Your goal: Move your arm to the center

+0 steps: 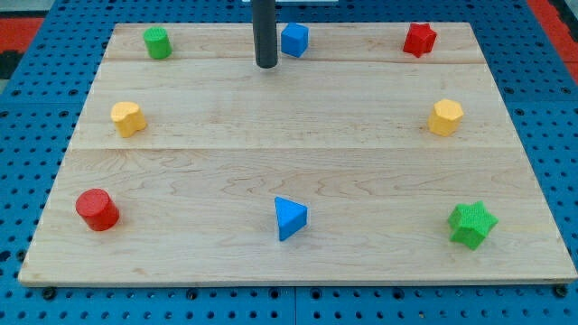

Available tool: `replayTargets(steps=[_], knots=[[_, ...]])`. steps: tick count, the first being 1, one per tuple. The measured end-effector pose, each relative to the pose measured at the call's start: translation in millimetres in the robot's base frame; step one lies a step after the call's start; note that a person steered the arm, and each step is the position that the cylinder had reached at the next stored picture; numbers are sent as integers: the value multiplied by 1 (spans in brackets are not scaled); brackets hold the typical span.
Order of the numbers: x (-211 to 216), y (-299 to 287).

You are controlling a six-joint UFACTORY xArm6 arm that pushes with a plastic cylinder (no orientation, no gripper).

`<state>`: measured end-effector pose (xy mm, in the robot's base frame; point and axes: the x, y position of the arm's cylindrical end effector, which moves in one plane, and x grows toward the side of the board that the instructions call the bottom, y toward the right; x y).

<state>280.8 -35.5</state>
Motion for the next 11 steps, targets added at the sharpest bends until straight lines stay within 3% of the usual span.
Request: replayTargets(steps=[4, 5, 7, 9, 11], knots=[[9, -6], [41, -25], [51, -30], [103, -30], [111, -30]])
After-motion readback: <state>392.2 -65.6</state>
